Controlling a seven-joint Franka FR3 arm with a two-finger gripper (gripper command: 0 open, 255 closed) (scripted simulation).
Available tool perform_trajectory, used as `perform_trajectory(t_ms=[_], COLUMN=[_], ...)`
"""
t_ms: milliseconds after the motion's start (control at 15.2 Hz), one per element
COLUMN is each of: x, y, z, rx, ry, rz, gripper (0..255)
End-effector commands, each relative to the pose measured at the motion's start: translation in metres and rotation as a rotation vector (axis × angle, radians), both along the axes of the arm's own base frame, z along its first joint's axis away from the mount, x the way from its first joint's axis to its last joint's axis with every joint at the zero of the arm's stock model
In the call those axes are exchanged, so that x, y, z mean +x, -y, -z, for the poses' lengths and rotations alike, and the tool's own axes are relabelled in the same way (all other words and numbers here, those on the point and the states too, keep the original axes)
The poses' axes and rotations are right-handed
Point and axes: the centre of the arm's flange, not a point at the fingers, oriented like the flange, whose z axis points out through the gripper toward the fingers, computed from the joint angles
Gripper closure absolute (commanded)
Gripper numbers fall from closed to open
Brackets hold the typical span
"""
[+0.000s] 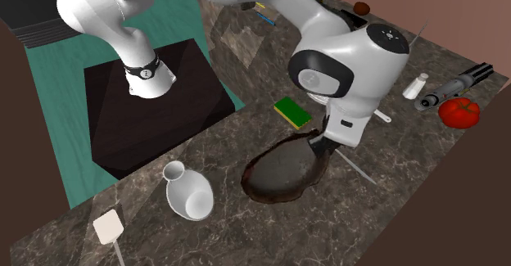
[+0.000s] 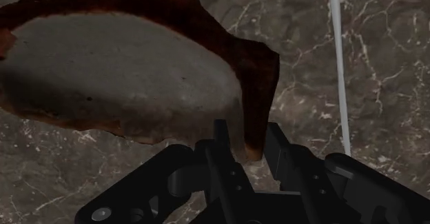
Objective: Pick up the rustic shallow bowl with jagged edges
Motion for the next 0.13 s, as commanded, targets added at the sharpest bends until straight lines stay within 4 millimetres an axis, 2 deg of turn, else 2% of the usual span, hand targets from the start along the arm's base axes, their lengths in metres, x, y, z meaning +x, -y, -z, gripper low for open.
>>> perform_trajectory(t_ms=[0, 66], x=[0.0002, 0.0003], y=[0.0008, 0.0008], z=[-0.0074, -0.0074], rx=[0.000, 0.000], ry=[0.001, 0.001], rz=[0.000, 0.000], gripper=[255, 255])
